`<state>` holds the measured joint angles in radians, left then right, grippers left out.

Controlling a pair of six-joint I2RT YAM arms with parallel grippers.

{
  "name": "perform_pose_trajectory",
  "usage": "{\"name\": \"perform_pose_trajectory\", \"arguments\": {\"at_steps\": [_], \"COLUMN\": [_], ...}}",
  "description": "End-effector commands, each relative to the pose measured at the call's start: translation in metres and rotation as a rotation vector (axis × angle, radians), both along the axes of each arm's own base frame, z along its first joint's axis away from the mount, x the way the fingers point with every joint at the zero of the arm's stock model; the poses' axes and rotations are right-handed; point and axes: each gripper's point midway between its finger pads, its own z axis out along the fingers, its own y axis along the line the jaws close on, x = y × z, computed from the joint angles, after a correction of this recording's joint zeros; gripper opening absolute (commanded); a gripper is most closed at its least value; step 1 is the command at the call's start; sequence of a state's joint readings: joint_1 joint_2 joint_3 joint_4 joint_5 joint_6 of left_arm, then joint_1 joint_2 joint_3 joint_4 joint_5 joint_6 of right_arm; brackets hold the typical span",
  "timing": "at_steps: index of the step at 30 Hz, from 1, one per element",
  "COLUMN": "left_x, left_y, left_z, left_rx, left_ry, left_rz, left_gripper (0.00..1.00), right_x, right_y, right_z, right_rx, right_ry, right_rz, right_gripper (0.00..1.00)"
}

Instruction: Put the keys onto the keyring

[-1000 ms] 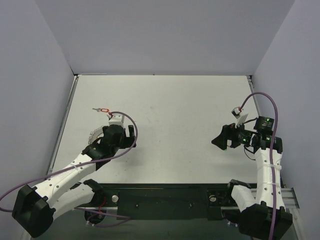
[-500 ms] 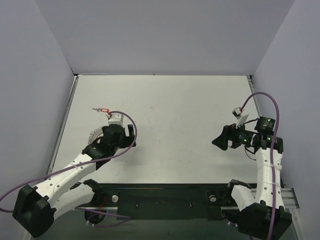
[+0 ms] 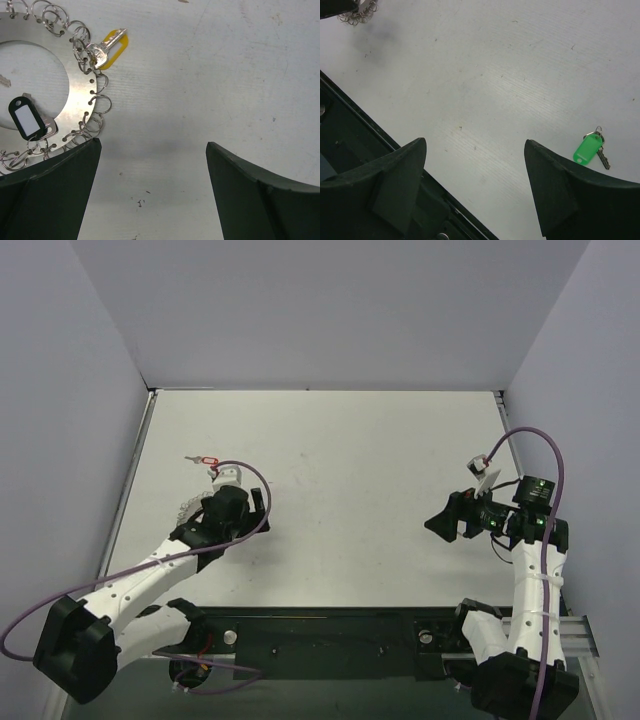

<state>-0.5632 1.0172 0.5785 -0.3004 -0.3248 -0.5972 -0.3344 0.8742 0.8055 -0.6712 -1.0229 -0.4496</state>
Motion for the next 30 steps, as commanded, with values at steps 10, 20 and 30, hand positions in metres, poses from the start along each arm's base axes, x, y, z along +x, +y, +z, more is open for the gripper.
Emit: {"name": "perform_pose_trajectory", "arguments": {"at_steps": [10,20,30], "left_x": [0.020,0.030,0.037], "left_y": [0.034,0.043,0.040], "left_z": [-0.028,-0.038,-0.051], "left_rx": [0.100,0.129,0.183], "left_ry": [0.034,0.036,0.120], "left_rz": [0.222,0.275,0.311], "left_gripper": [0.76,0.52,0.51], "right_x": [-0.005,-0.005,-0.005], "right_y": [0.007,0.007,0.006], "right_z": [0.007,0.005,0.002], "right_rx": [0.029,0.034,0.034], "right_ry": [-0.024,-0.020,-0.013], "right_rz": [0.043,0.046,0.048], "right_gripper": [0.74,0.74,0.73]}}
